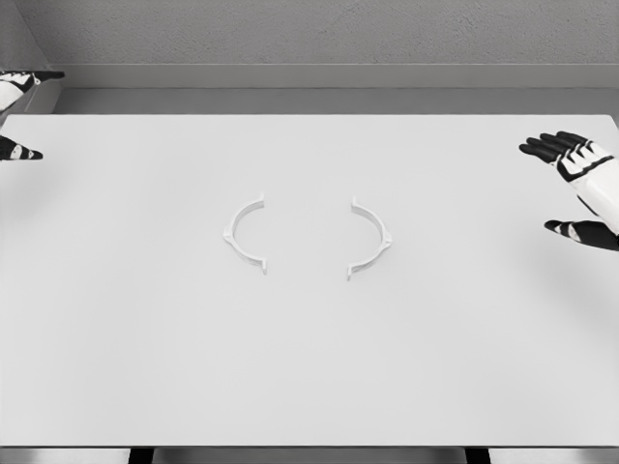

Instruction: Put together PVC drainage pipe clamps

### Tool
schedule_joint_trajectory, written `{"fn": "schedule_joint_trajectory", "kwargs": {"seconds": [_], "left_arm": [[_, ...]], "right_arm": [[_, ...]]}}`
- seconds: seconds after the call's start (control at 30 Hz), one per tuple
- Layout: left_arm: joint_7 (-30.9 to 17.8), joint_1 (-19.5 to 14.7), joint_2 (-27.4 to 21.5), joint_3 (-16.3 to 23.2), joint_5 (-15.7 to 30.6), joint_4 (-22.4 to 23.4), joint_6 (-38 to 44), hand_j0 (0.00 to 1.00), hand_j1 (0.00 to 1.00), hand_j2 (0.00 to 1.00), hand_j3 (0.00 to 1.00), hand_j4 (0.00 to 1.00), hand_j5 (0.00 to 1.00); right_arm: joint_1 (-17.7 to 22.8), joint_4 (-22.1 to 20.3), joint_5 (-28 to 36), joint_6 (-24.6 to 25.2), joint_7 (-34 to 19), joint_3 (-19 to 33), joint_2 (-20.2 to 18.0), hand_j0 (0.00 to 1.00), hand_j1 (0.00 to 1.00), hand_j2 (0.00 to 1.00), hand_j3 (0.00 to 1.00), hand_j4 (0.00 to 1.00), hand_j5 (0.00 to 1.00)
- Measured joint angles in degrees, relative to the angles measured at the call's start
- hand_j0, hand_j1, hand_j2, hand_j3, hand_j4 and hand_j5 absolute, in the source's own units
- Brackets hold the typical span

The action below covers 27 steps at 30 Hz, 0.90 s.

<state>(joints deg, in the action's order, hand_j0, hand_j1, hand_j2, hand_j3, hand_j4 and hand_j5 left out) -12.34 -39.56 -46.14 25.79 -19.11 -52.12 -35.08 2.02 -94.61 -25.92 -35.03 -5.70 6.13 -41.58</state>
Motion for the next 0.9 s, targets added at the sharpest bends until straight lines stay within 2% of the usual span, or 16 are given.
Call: {"fn": "schedule_joint_trajectory", "kwargs": {"seconds": [0.2, 0.33, 0.43, 0.6, 0.83, 0.9], "left_arm": [[0.0, 1.4, 0.2, 1.2, -1.3, -2.8, 0.0, 1.00, 1.00, 1.00, 1.00, 1.00, 1.00], [0.0, 1.9, 0.3, 1.8, -1.5, -3.7, 0.0, 1.00, 1.00, 1.00, 1.00, 1.00, 1.00], [0.0, 2.0, 1.1, 2.1, -1.9, -5.0, 0.0, 1.00, 1.00, 1.00, 1.00, 1.00, 1.00], [0.0, 1.9, 4.8, 2.3, -3.9, -5.7, 0.0, 1.00, 1.00, 1.00, 1.00, 1.00, 1.00], [0.0, 1.6, 10.4, 3.2, -8.0, -6.0, 0.0, 1.00, 1.00, 1.00, 1.00, 1.00, 1.00], [0.0, 1.9, 11.2, 4.5, -8.5, -7.6, 0.0, 1.00, 1.00, 1.00, 1.00, 1.00, 1.00]], "right_arm": [[0.0, -1.0, 0.3, 0.0, 0.0, -0.2, 0.8, 1.00, 1.00, 1.00, 1.00, 1.00, 1.00], [-4.0, -1.4, -0.3, 0.0, -1.1, -2.5, 1.1, 1.00, 1.00, 1.00, 1.00, 1.00, 1.00], [-9.4, -1.2, -2.1, 0.0, -4.8, -5.9, 1.8, 1.00, 1.00, 1.00, 1.00, 1.00, 1.00], [-14.2, 0.0, -8.5, 0.0, -7.6, -13.5, 4.3, 1.00, 1.00, 1.00, 1.00, 1.00, 1.00], [-17.1, 3.6, -14.6, 0.0, -8.3, -21.4, 8.6, 1.00, 1.00, 1.00, 1.00, 1.00, 1.00], [-18.0, 4.1, -15.5, 0.0, -8.4, -22.8, 9.6, 1.00, 1.00, 1.00, 1.00, 1.00, 1.00]]}}
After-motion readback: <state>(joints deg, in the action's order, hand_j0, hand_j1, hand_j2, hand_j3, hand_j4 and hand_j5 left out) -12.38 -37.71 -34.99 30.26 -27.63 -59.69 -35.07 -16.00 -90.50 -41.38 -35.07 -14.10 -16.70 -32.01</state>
